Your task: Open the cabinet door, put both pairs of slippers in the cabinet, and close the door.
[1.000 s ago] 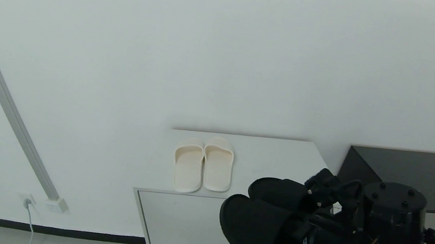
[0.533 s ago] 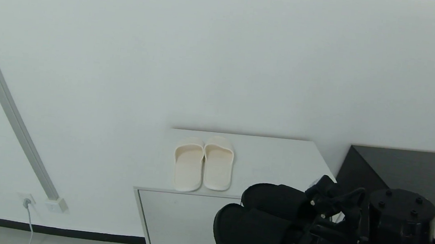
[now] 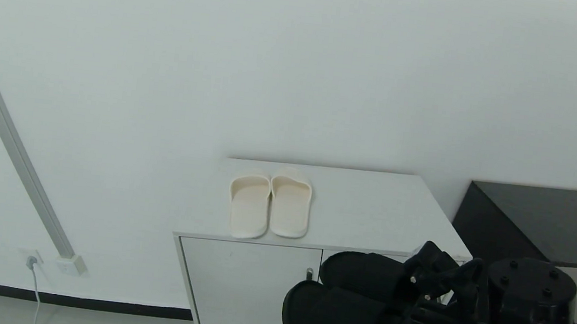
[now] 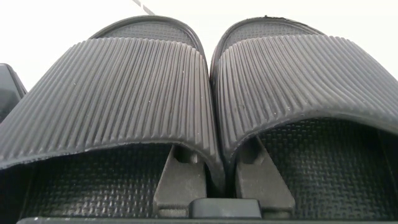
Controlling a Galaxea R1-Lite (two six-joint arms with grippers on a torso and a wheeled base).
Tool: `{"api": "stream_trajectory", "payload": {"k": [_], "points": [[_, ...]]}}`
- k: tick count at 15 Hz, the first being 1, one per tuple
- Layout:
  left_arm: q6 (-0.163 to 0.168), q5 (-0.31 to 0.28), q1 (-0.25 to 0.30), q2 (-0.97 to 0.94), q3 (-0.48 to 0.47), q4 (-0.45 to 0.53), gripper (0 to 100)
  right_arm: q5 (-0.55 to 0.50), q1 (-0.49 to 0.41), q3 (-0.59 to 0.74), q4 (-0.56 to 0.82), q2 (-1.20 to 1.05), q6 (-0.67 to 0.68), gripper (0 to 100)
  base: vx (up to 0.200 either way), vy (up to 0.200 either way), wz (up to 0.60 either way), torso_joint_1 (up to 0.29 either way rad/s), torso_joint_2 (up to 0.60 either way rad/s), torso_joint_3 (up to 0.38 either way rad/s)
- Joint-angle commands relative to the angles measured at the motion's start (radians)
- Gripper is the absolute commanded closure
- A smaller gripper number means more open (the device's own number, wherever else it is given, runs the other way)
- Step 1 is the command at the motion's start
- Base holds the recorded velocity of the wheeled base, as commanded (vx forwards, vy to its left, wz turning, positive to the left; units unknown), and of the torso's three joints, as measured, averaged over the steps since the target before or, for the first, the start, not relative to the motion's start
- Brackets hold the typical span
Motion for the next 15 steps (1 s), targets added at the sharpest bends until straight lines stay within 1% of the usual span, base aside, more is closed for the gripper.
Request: {"api": "stream_trajectory", "payload": {"k": [1, 4, 5, 6, 15], "points": [[0.000, 0.001, 0.000, 0.000, 0.000, 0.000, 100, 0.000, 0.003, 0.001, 0.000, 0.006, 0.000, 100, 0.000, 0.000, 0.00, -0.168, 0.38, 0.217], [-0.001, 0.002, 0.000, 0.002, 0.000, 0.000, 100, 0.001, 0.003, 0.003, -0.002, 0.026, 0.001, 100, 0.000, 0.000, 0.00, -0.199, 0.45, 0.259], [-0.001, 0.001, 0.000, 0.002, 0.000, 0.000, 0, 0.001, 0.003, -0.002, -0.002, 0.029, 0.001, 100, 0.000, 0.000, 0.00, -0.227, 0.54, 0.315], [-0.008, -0.001, 0.000, 0.002, 0.000, 0.000, 0, 0.001, 0.003, -0.006, -0.002, 0.034, 0.001, 100, 0.000, 0.000, 0.00, -0.232, 0.54, 0.315], [-0.008, 0.001, 0.000, 0.000, 0.000, 0.000, 0, 0.001, 0.011, 0.007, -0.008, 0.041, 0.001, 100, 0.000, 0.000, 0.00, -0.212, 0.53, 0.317]]}}
